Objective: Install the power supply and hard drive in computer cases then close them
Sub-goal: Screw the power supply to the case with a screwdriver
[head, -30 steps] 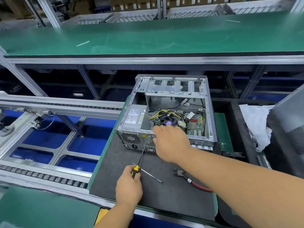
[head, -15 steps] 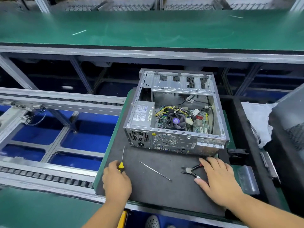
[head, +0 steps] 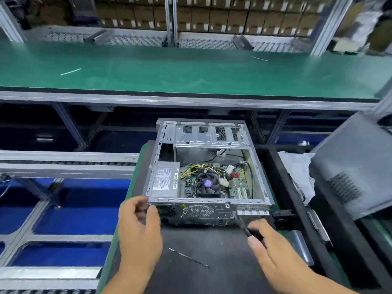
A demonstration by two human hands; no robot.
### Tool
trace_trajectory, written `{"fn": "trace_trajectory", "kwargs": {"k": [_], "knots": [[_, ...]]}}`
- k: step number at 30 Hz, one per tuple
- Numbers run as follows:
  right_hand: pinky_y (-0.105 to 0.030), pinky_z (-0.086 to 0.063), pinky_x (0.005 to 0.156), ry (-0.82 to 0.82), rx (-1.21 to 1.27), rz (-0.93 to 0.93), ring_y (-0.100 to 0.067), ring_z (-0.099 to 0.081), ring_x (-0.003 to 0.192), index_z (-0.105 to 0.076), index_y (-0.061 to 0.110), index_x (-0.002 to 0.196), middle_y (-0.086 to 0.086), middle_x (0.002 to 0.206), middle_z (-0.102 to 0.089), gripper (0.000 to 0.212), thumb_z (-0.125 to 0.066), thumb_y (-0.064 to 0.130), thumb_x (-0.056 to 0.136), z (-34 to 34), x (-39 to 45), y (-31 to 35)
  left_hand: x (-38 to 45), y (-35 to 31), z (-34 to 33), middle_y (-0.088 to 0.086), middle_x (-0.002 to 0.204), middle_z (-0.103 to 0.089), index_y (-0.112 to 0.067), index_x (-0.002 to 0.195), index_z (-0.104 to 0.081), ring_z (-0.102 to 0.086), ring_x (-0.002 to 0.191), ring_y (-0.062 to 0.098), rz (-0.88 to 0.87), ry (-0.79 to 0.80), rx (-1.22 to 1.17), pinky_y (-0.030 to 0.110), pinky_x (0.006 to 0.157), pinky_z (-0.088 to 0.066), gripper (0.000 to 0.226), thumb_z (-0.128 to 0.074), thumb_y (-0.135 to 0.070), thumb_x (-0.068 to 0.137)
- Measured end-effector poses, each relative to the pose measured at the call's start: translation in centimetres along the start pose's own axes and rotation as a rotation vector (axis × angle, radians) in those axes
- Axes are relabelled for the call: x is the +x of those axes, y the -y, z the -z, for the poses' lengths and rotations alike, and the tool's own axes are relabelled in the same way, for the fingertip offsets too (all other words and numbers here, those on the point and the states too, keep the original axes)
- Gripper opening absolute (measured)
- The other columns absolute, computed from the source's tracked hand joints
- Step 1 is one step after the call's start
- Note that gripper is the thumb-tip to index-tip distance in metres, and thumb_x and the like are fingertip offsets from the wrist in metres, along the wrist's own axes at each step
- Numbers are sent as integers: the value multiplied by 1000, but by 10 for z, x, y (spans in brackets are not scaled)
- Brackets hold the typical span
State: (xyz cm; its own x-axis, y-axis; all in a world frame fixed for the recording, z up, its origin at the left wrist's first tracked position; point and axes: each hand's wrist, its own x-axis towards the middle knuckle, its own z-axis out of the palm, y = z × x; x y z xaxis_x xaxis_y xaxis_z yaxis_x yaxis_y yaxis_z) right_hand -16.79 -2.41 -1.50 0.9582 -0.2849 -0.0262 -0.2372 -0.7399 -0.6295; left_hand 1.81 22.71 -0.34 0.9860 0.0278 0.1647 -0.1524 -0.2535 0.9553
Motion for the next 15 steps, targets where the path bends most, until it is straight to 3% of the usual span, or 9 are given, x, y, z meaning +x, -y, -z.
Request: {"fn": "trace_trajectory", "kwargs": {"k": [1,3,5,6,8,9,11,15], "knots": [[-31,-50,71,-28,28,18,-11,-59,80,-47,48,115,16,93,-59,37,-31,75,96,13,11,8,5,-23,-12,-12,94,-65,-40,101,-60,-62,84,6,-65,71,-66,14,76,-47,16,-58,-31,88],[-30,-52,74,-56,58,16,-13,-62,82,-49,49,116,11,91,-63,30,-48,70,94,42,46,21,18,-60,-48,-13,81,-69,-38,93,-65,-64,69,2,-70,278,-79,9,60,-45,13,-57,-33,86],[-33,-54,78,-53,-39,41,-12,-64,84,-53,46,114,9,93,-63,31,-62,56,87,67,90,25,32,-79,-92,-11,74,-72,-35,87,-68,-68,64,4,81,496,-17,28,57,-55,12,-59,-29,86],[-35,-55,79,-53,-177,78,-13,-63,86,-55,43,114,10,97,-61,32,-63,50,84,77,115,24,39,-83,-113,-8,72,-73,-32,84,-69,-70,66,10,157,566,46,38,60,-59,12,-60,-26,87],[-39,-55,80,-34,-509,139,-19,-63,94,-56,35,117,8,105,-57,34,-62,43,85,91,161,23,55,-77,-152,-4,84,-75,-30,87,-68,-69,77,17,186,614,243,40,72,-60,8,-62,-26,90],[-41,-54,81,-15,-655,161,-22,-62,98,-57,31,119,5,108,-56,34,-62,40,86,95,181,21,61,-72,-169,-1,99,-74,-30,97,-67,-67,88,18,137,616,389,37,79,-57,8,-62,-30,91],[-41,-50,80,21,-893,206,-25,-58,102,-59,28,120,1,108,-54,34,-61,34,87,95,216,13,71,-55,-195,4,124,-61,-26,123,-61,-56,113,26,19,601,706,39,93,-49,34,-62,-39,92],[-42,-27,77,77,-1077,245,-26,-50,105,-63,26,119,-2,110,-53,33,-64,23,86,84,253,-1,94,-25,-222,7,142,-41,-27,138,-50,-35,131,31,62,604,951,47,105,-35,49,-58,-45,93]]}}
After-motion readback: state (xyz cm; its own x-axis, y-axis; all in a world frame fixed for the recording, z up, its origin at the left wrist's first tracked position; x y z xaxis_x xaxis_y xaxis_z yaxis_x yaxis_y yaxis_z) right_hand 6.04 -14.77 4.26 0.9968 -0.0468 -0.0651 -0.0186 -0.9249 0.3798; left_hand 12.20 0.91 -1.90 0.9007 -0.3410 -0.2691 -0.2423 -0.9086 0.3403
